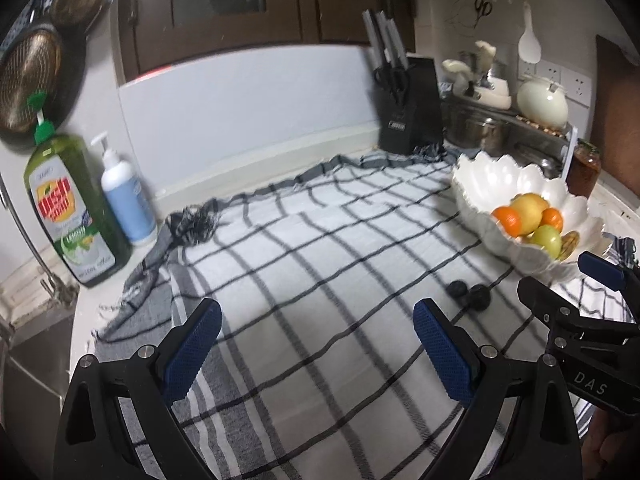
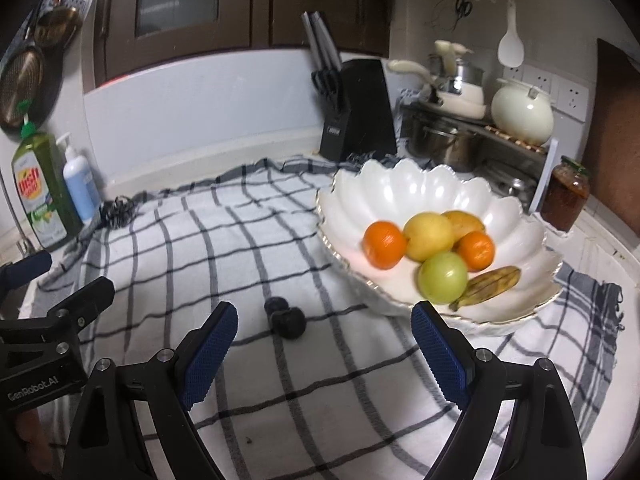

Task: Organize fruits
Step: 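Withdraw both open tools from the bowl toward the dark plums on the cloth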

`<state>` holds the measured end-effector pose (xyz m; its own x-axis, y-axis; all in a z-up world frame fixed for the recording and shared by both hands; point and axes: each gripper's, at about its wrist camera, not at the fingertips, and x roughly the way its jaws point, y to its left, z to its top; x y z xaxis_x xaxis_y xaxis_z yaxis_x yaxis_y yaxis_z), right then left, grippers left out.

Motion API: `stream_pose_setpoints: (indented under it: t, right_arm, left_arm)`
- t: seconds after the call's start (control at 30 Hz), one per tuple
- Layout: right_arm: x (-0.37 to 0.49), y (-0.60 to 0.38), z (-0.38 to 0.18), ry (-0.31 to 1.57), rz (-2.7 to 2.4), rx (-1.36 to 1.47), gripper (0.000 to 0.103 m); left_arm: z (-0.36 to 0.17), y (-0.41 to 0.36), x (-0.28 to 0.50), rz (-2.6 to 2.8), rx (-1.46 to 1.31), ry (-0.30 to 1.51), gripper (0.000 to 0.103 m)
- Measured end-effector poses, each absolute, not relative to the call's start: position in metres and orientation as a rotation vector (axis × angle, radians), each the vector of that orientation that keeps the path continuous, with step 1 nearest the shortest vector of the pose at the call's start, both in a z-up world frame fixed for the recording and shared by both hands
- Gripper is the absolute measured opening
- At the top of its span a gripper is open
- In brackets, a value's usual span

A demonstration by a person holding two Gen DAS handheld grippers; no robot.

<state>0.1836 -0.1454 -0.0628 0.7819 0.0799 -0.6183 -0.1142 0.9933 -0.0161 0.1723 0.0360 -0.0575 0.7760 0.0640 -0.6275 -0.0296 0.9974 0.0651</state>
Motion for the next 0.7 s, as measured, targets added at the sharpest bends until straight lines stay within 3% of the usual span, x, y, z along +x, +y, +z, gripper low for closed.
stream_pose_setpoints:
  t: [0.3,0.53,0.7]
  right_arm:
    - [0.205,-0.136,-0.087,0.729,0.134,-0.076,0.088]
    - [0.222,-0.131,-0.102,0.787,0.158,-0.089,0.072]
    - [0.23,-0.129,-0.109,0.812,0.17,-0.094,0.068]
  left_arm:
    - [-0.08,0.044,0.183,0.093,0.026,0.735,0.098]
    - [-0.087,0.048,0.195,0.098,0.006,0.768,0.098]
    - [-0.091,0.05,0.2,0.093,-0.005,0.782,0.098]
